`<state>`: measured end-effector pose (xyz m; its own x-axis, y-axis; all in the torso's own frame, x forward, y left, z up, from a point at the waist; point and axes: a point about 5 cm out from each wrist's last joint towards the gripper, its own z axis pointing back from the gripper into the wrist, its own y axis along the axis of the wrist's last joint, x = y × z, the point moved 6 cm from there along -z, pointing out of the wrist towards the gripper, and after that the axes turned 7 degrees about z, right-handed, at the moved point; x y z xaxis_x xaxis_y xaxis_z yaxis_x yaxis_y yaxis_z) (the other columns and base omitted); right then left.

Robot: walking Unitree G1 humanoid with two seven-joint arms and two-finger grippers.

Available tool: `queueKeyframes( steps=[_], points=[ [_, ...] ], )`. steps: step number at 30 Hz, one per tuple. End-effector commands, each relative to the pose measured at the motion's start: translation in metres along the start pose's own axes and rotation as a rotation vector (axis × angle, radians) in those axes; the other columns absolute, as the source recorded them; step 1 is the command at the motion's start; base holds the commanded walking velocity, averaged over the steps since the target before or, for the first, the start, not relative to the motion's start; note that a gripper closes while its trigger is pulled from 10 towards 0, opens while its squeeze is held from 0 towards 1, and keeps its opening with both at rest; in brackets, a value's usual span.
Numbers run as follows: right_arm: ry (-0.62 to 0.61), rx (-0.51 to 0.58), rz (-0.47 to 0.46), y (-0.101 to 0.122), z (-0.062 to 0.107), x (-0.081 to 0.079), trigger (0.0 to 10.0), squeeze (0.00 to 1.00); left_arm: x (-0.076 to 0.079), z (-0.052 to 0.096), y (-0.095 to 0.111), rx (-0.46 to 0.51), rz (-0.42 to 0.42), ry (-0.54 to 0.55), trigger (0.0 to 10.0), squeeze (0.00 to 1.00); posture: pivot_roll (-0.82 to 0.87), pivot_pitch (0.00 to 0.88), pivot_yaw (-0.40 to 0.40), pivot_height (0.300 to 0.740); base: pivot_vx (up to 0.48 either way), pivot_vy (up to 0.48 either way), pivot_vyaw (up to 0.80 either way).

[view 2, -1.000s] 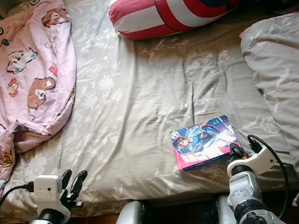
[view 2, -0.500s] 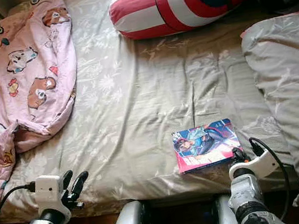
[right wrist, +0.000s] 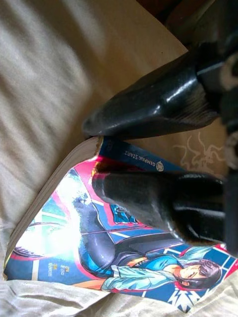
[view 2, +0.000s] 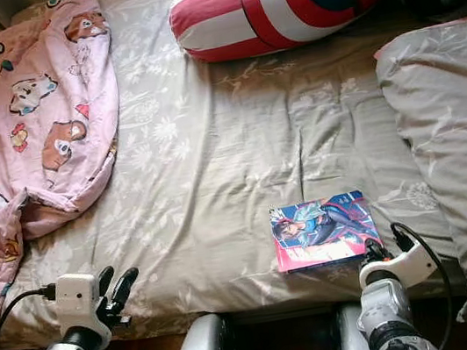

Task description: Clean up the room

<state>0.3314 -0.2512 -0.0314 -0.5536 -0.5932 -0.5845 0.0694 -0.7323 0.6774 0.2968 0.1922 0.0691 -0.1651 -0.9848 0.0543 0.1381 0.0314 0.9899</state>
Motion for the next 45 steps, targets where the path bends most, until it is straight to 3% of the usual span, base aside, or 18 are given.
queueKeyframes(
  steps=[1, 12, 13, 14, 24, 25, 26, 29, 32, 37, 41, 45],
  points=[
    [-0.039, -0.044, 0.000, -0.015, 0.005, 0.011, 10.0, 0.00, -0.004, 0.005, -0.009, -0.042, -0.009, 0.017, 10.0, 0.00, 0.21, 0.320, 0.207, 0.645, 0.000, 0.000, 0.00],
    [-0.067, -0.030, 0.005, -0.010, 0.005, 0.017, 10.0, 0.00, -0.002, 0.001, -0.009, -0.035, -0.002, 0.016, 10.0, 0.00, 0.20, 0.315, 0.198, 0.645, 0.000, 0.000, 0.00],
    [-0.072, -0.029, 0.011, -0.009, 0.005, 0.018, 10.0, 0.85, -0.002, 0.001, -0.009, -0.035, -0.001, 0.016, 10.0, 0.00, 0.20, 0.314, 0.198, 0.645, 0.000, 0.000, 0.00],
    [-0.079, -0.026, 0.015, -0.008, 0.004, 0.019, 10.0, 1.00, -0.002, 0.001, -0.010, -0.036, 0.000, 0.016, 10.0, 0.00, 0.20, 0.315, 0.197, 0.645, 0.000, 0.000, 0.00],
    [-0.102, -0.032, 0.064, -0.006, 0.004, 0.022, 10.0, 0.98, -0.001, -0.001, -0.009, -0.034, 0.001, 0.017, 10.0, 0.00, 0.19, 0.311, 0.192, 0.645, 0.000, 0.000, 0.00],
    [-0.097, -0.031, 0.067, -0.007, 0.004, 0.021, 10.0, 0.21, -0.001, -0.002, -0.009, -0.033, 0.002, 0.017, 10.0, 0.00, 0.19, 0.309, 0.191, 0.645, 0.000, 0.000, 0.00],
    [-0.094, -0.029, 0.065, -0.007, 0.004, 0.020, 10.0, 0.00, 0.000, -0.002, -0.009, -0.032, 0.003, 0.017, 10.0, 0.00, 0.19, 0.308, 0.189, 0.645, 0.000, 0.000, 0.00],
    [-0.091, -0.021, 0.062, -0.007, 0.005, 0.019, 10.0, 0.00, 0.000, -0.003, -0.009, -0.031, 0.004, 0.017, 10.0, 0.00, 0.19, 0.304, 0.186, 0.645, 0.000, 0.000, 0.00],
    [-0.073, -0.005, 0.141, -0.008, 0.006, 0.016, 10.0, 0.00, 0.002, -0.007, -0.011, -0.029, 0.013, 0.016, 10.0, 0.00, 0.17, 0.292, 0.175, 0.645, 0.000, 0.000, 0.00],
    [-0.048, 0.125, 0.191, 0.012, 0.008, 0.012, 10.0, 0.00, 0.007, -0.018, -0.013, -0.011, 0.036, 0.025, 10.0, 0.00, 0.14, 0.254, 0.139, 0.645, 0.000, 0.000, 0.00],
    [-0.027, 0.163, 0.259, 0.018, 0.010, 0.011, 10.0, 0.00, 0.009, -0.027, -0.012, 0.003, 0.045, 0.027, 10.0, 0.00, 0.11, 0.216, 0.115, 0.645, 0.000, 0.000, 0.00],
    [0.065, 0.202, 0.374, 0.020, 0.013, -0.005, 10.0, 0.00, 0.010, -0.036, -0.009, 0.026, 0.055, 0.035, 10.0, 0.00, 0.09, 0.180, 0.095, 0.645, 0.000, 0.000, 0.00]
  ],
)
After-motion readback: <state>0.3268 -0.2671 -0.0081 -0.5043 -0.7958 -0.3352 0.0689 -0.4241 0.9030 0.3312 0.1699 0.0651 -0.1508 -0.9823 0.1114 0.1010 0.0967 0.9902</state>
